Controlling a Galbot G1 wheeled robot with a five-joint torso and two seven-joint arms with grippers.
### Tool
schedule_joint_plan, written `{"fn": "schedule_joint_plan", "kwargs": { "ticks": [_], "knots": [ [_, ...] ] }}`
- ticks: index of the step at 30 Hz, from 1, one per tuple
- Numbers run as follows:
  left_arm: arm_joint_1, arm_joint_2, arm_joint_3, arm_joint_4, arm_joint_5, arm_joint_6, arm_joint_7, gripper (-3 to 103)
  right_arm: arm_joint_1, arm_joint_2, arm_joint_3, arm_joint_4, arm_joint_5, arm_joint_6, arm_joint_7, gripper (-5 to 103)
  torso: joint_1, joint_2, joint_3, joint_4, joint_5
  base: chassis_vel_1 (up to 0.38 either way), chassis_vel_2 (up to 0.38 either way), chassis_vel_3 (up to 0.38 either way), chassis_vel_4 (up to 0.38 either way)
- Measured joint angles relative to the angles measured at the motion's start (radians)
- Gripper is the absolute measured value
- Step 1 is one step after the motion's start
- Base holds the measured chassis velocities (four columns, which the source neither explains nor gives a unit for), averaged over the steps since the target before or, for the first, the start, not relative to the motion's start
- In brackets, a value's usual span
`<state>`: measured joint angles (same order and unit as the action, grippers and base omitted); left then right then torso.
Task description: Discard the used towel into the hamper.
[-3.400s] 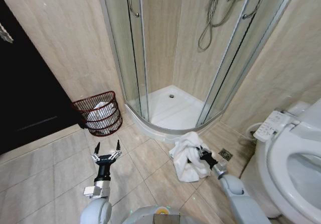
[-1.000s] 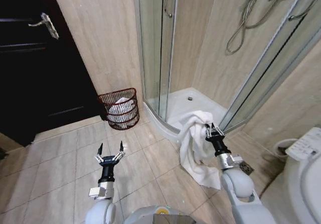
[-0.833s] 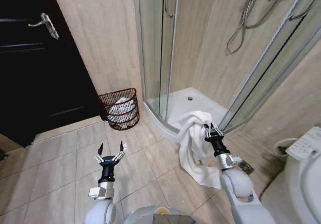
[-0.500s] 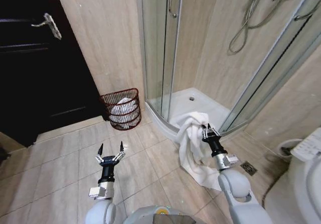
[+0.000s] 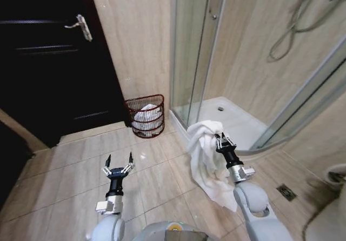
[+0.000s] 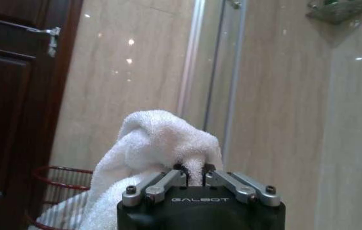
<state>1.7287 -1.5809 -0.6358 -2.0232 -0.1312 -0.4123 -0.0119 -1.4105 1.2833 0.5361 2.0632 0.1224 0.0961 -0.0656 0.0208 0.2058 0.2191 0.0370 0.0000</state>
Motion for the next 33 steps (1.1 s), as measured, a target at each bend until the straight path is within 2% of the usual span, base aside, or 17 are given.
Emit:
{"fn": "schedule_joint_plan", "kwargs": {
  "ticks": [18, 25, 33],
  "knots": [
    [-0.004, -0.001, -0.002, 0.014, 0.001, -0.034, -0.004, 100, 0.006, 0.012, -0.014, -0.002, -0.019, -0.005, 0.001, 11, 0.0, 0.0, 0.0, -0.0002, 0.0001, 0.095, 0.097, -0.023, -0.025],
    [-0.004, 0.001, -0.003, 0.015, -0.001, -0.038, -0.005, 100, 0.011, 0.021, -0.02, -0.016, -0.049, 0.009, 0.002, 11, 0.0, 0.0, 0.0, 0.0001, 0.0, 0.089, 0.179, -0.071, -0.166],
    [-0.003, 0.002, -0.003, 0.018, -0.002, -0.041, -0.005, 100, 0.015, 0.024, -0.026, -0.018, -0.041, 0.011, 0.008, 11, 0.0, 0.0, 0.0, 0.0001, -0.0007, 0.074, 0.255, -0.065, -0.245]
  ]
}}
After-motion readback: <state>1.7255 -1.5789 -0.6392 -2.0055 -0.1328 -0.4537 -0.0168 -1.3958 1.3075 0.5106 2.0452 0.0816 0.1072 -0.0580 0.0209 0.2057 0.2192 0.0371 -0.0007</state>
